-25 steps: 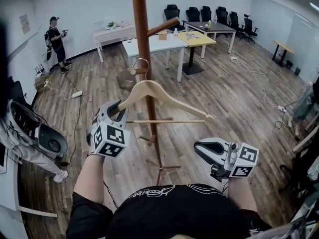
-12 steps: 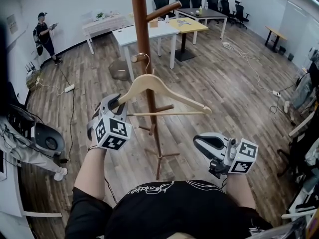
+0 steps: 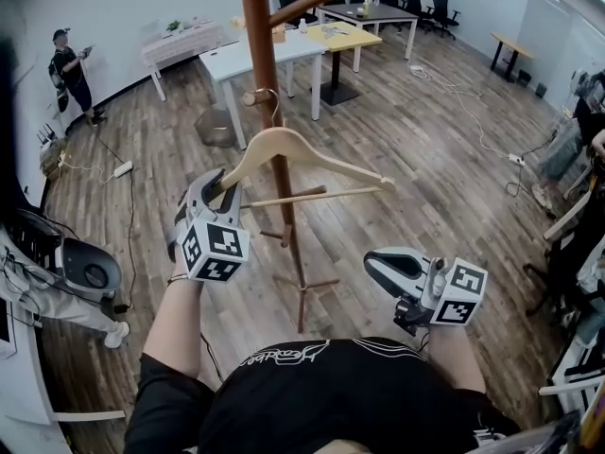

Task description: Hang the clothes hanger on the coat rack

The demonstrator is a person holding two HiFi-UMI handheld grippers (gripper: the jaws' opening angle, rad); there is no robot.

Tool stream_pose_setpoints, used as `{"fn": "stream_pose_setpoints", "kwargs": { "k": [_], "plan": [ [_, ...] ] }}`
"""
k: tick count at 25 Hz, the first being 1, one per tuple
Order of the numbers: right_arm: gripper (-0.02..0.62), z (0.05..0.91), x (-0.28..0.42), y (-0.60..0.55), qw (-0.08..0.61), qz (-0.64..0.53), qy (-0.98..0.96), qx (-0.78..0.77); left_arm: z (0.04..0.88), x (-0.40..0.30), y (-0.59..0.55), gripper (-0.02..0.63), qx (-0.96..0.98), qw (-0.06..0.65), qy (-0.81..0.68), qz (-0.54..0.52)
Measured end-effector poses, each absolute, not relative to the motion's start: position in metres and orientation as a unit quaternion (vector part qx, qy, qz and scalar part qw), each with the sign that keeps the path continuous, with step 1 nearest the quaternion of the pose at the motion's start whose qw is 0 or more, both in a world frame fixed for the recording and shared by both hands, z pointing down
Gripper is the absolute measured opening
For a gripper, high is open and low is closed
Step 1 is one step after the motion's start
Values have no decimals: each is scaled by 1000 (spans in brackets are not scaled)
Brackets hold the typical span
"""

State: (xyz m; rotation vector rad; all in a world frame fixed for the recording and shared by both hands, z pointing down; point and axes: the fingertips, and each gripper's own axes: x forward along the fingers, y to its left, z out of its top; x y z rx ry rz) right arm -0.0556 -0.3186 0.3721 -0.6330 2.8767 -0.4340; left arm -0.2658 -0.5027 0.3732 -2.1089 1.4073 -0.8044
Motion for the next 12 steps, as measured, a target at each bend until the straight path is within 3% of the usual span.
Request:
{"fn": "stream_pose_setpoints", "kwargs": {
  "k": [2,7,12],
  "plan": [
    [40,374,-54,-315,82,-148,961,-216,375,-263,-501,115,-776,237,507,-290],
    [40,376,-54,-306,81,-151,958,-229,375,-258,-496,269,-779,258,500,-278],
    [40,377,-57,-292,82,-153,955,-240,368,-265,-483,304,-776,271,510,-254]
  ]
}}
